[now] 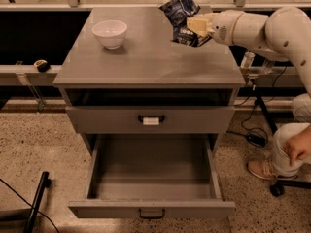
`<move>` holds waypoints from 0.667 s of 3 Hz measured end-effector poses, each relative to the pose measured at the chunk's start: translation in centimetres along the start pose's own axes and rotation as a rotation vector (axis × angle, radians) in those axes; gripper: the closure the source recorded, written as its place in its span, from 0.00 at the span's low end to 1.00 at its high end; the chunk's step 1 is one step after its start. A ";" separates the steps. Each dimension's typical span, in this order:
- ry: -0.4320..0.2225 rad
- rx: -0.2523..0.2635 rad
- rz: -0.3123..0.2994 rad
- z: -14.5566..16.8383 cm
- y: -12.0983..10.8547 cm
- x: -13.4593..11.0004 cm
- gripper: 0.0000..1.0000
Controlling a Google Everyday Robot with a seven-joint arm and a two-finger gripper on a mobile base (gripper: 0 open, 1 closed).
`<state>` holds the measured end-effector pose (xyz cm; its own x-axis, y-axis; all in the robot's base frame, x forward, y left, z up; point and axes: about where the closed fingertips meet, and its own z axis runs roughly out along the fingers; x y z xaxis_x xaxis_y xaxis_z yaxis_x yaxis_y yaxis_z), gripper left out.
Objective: Pick blue chip bag from middle drawer and place on counter
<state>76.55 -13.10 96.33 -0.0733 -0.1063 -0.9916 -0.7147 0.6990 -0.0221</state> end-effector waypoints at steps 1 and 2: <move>0.048 0.057 0.070 2.1 -1.8 1.2 1.00; 0.089 0.106 0.150 2.8 -3.4 3.6 0.83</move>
Offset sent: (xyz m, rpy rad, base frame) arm 0.0565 -0.0239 -0.0683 0.0617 0.2555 -0.2079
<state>80.68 -13.84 92.46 -0.2383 -0.0543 -0.9697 -0.6142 0.7818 0.1072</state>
